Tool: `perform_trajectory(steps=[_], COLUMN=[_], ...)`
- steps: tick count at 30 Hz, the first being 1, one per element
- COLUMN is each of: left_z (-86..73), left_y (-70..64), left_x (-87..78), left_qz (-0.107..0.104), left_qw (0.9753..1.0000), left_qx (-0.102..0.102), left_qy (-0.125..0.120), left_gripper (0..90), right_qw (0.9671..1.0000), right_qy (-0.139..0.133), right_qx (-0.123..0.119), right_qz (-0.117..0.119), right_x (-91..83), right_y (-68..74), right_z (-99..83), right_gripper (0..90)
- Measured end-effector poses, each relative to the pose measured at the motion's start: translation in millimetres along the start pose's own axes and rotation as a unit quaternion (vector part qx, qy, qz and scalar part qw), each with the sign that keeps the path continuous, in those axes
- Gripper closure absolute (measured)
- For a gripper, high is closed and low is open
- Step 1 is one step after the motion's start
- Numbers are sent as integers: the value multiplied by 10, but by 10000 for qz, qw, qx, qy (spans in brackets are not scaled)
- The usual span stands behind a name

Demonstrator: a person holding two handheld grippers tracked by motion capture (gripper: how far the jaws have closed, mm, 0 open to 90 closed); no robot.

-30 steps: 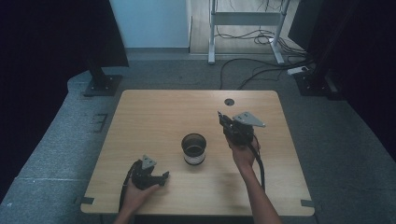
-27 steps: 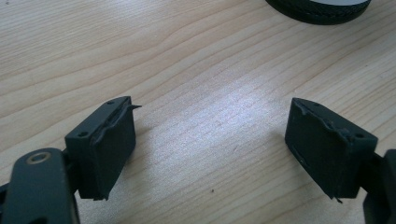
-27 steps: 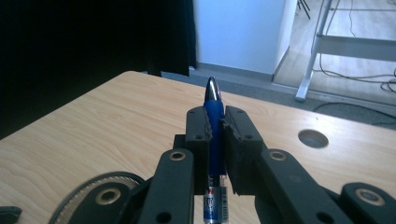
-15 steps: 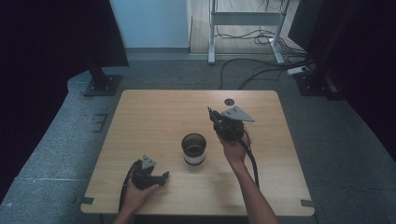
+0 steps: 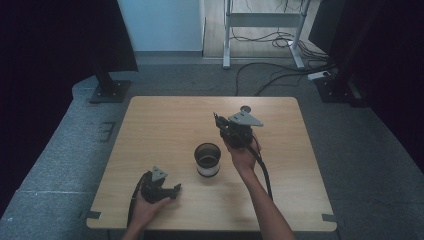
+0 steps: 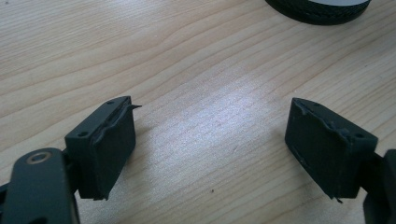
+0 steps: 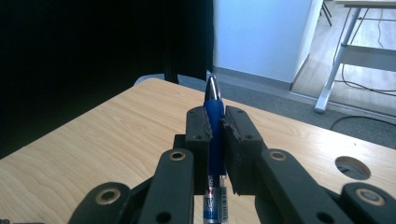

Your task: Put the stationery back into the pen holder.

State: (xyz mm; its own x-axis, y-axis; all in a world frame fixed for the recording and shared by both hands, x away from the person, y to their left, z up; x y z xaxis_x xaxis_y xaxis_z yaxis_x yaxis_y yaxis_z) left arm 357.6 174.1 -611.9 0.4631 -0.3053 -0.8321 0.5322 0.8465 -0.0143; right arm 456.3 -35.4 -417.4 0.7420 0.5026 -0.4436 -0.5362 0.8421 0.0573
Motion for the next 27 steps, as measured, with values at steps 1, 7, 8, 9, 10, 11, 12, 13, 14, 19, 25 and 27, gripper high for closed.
perform_trajectory(steps=[1, 7, 8, 9, 10, 11, 12, 13, 14, 19, 25, 27], left_z=[0, 1, 1, 1, 0, 0, 1, 2, 2, 3, 3, 3], left_y=[0, 1, 2, 3, 3, 4, 3, 3, 3, 6, 8, 8], left_x=[0, 0, 0, -1, -2, -3, -3, -3, -3, -4, -4, -4], left_qz=[-2, -13, -16, -18, -24, -29, -39, -50, -57, -66, -69, -69], left_qw=[10000, 10000, 10000, 10000, 10000, 10000, 10000, 10000, 10000, 10000, 10000, 10000], left_qx=[-1, -9, -13, -16, -21, -21, -30, -31, -34, -39, -34, -34], left_qy=[1, -10, -10, -7, -8, -7, -15, -18, -22, -28, -25, -25], left_gripper=[164, 163, 163, 163, 163, 163, 163, 163, 163, 163, 164, 163], right_qw=[10000, 10000, 10000, 10000, 10000, 9999, 9999, 9999, 9999, 9998, 9997, 9997], right_qy=[0, 33, 33, 29, 33, 38, 47, 51, 67, 117, 110, 104], right_qx=[0, -19, -26, -26, -34, -60, -69, -82, -94, -149, -170, -174], right_qz=[0, 53, 71, 76, 85, 85, 93, 107, 112, 115, 148, 151], right_x=[0, 109, 131, 156, 183, 211, 240, 269, 294, 400, 474, 479], right_y=[0, 78, 91, 104, 119, 132, 150, 166, 181, 241, 298, 307], right_z=[0, 38, 47, 56, 64, 72, 79, 86, 89, 100, 133, 139], right_gripper=[787, 786, 786, 786, 786, 786, 786, 786, 786, 785, 785, 785])
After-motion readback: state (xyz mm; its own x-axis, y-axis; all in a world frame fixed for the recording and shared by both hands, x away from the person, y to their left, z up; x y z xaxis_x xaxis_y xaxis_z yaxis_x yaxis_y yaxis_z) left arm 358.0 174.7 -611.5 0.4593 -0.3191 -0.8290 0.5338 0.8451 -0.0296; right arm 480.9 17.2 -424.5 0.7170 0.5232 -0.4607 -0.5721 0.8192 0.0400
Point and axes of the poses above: each handheld gripper's, and its own axes: x roughly forward along the jaws, z roughly out of its top, y roughly to its left, the point moved 9 cm from there along x, roughly forward along the jaws, and after that the axes turned 10 degrees about y, right-handed, at the moved point
